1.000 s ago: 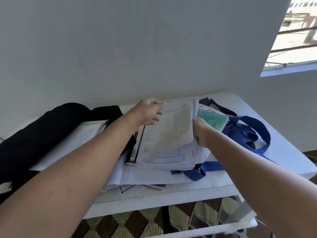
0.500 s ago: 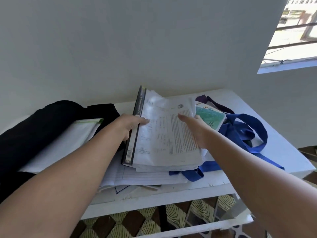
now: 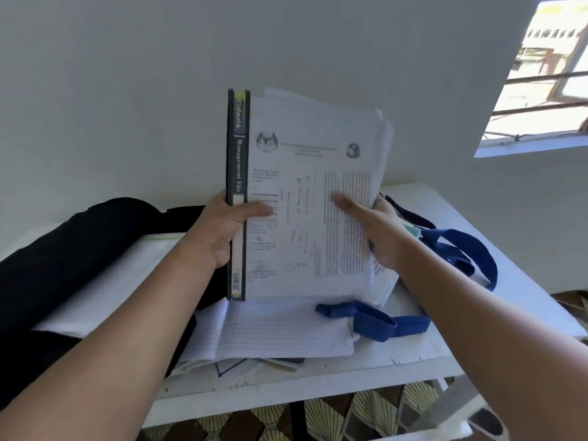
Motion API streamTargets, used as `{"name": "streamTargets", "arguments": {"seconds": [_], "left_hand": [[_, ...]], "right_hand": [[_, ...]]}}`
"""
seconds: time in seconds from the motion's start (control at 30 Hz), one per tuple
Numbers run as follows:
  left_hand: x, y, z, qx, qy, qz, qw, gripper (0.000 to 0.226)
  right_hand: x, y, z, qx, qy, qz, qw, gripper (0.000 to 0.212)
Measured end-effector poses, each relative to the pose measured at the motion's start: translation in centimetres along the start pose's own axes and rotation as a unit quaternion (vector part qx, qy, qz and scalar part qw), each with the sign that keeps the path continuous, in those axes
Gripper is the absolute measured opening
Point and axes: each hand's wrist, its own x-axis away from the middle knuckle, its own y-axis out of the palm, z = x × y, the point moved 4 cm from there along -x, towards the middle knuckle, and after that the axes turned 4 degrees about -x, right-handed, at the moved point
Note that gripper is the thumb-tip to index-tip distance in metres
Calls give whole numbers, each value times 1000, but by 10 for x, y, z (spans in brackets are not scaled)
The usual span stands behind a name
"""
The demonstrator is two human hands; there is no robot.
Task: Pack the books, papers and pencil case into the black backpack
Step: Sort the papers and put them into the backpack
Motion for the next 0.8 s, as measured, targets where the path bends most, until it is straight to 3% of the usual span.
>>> {"name": "streamTargets", "arguments": {"seconds": [0.1, 0.2, 0.33, 0.5, 0.6, 0.7, 0.73, 0.8], "left_hand": [[1, -3, 18, -2, 93, 37, 995, 45], [0, -1, 18, 30, 126, 42, 991, 47], [0, 2, -25, 25, 96, 41, 994, 52], [-11, 5, -39, -8, 108, 56, 993, 65], [-11, 9, -43, -15, 69, 143, 987, 85], [-3, 19, -49, -46, -3, 270, 962, 109], [0, 28, -48, -22, -38, 270, 962, 112], [1, 54, -44, 121, -129, 150, 973, 110]], "right_hand": [[-1, 10, -30, 2, -83, 25, 996, 48], [-1, 15, -46, -11, -136, 19, 990, 33], [1, 14, -11, 55, -92, -40, 993, 24], [-2, 13, -4, 74, -101, -9, 992, 24], [-7, 8, -18, 47, -103, 10, 994, 28], [-10, -1, -31, -60, -100, 66, 991, 29], [-11, -4, -34, -102, -89, 82, 987, 29], [-13, -7, -32, -174, -51, 96, 979, 29]]}}
